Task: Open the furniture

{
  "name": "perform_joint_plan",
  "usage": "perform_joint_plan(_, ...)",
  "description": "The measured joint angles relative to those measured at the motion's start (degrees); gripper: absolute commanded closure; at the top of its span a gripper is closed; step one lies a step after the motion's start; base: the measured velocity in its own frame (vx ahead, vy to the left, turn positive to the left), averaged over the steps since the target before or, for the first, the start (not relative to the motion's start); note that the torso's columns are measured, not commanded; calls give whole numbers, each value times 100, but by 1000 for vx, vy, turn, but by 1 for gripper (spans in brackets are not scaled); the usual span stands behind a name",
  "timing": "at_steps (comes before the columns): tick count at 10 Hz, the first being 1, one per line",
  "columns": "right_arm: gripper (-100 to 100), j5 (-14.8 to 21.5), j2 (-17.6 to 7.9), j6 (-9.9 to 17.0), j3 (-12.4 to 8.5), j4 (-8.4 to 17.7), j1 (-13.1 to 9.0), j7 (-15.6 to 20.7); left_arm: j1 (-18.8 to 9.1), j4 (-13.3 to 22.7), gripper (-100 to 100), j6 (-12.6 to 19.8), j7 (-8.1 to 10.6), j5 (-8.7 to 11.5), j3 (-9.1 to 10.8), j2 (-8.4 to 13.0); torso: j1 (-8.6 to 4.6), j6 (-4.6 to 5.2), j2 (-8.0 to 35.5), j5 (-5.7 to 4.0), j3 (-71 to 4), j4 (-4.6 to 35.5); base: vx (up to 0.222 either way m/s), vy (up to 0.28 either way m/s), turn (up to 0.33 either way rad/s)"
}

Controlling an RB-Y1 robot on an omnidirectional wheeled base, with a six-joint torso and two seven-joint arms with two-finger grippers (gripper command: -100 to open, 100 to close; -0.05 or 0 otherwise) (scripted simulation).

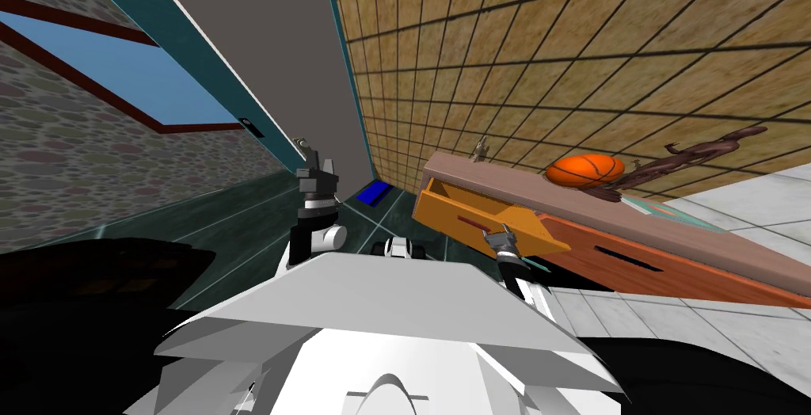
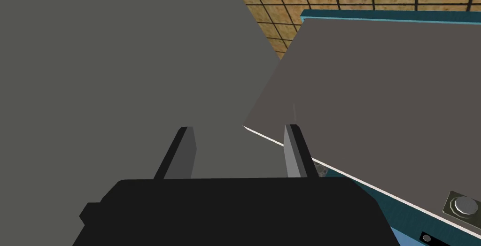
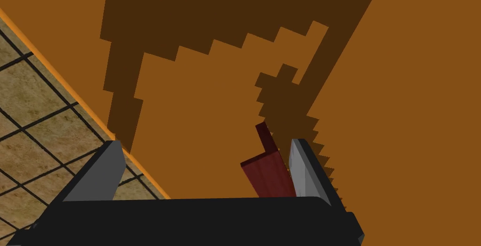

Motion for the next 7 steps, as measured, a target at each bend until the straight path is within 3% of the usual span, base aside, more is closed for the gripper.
perform_joint_plan(1,-100,2,-97,82,9,-32,37,-107,0,0,0,0,0,0,0,0,13,-1,5,13,-1,7,1,14,6)
perform_joint_plan(2,0,8,-102,109,13,-18,46,-122,0,0,0,0,0,0,0,0,8,-2,3,4,-2,1,0,0,0)
perform_joint_plan(7,0,20,-72,127,41,40,77,-115,0,0,0,0,0,0,0,0,-23,-3,-24,-23,-10,-18,0,0,0)
